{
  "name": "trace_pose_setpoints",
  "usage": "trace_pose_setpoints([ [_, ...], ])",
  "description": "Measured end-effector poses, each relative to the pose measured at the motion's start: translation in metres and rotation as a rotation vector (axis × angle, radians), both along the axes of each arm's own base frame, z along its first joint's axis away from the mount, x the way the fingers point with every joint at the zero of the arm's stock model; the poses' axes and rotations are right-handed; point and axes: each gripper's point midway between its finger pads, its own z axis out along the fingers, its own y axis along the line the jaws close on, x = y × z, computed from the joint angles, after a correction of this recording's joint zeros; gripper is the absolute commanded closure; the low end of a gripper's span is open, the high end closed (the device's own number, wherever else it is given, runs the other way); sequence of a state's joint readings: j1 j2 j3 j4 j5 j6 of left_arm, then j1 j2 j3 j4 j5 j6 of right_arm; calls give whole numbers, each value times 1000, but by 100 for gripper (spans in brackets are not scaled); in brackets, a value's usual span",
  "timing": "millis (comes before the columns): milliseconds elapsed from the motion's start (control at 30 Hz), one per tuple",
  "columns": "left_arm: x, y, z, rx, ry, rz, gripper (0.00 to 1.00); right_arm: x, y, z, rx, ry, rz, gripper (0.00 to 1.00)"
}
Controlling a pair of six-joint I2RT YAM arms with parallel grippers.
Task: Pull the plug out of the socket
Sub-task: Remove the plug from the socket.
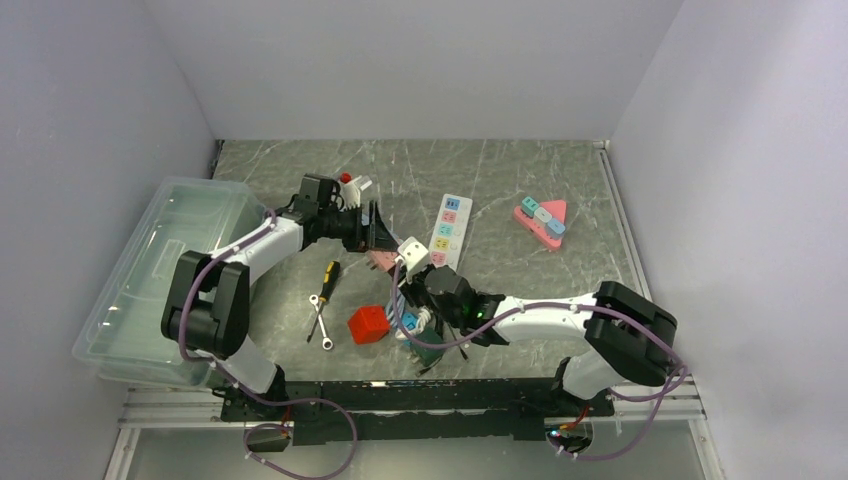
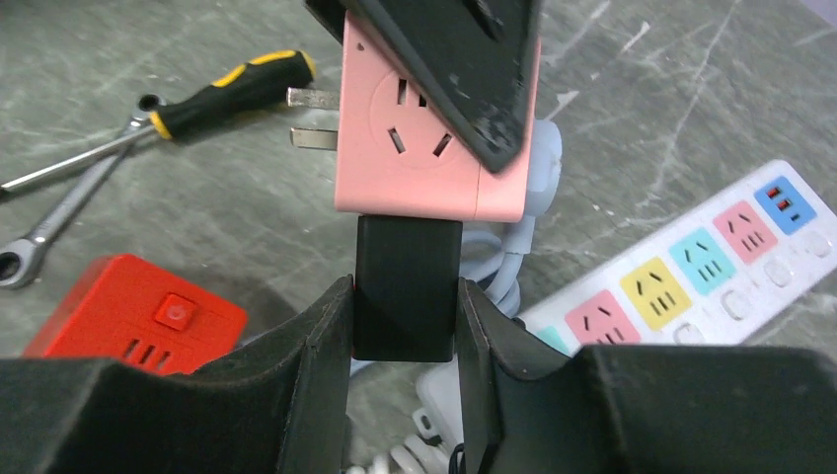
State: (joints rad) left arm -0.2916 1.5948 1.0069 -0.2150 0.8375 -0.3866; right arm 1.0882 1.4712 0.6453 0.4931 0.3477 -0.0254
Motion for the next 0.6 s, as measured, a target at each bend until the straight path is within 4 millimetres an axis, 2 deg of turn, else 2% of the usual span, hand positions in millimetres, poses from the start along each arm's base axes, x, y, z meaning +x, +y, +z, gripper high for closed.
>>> trace_pose_setpoints([
  [100, 3, -1, -5, 6, 10, 4, 19, -6, 8, 5, 20, -9, 24, 100],
  [267, 5, -2, -7, 5, 12, 5, 27, -7, 8, 5, 23, -10, 26, 100],
  [533, 8, -3, -3, -10, -6, 2, 51, -3, 8, 4, 18, -12, 7, 100],
  [600, 9, -4, -2, -15, -12, 1, 54, -2, 8, 3, 16, -11, 3, 100],
])
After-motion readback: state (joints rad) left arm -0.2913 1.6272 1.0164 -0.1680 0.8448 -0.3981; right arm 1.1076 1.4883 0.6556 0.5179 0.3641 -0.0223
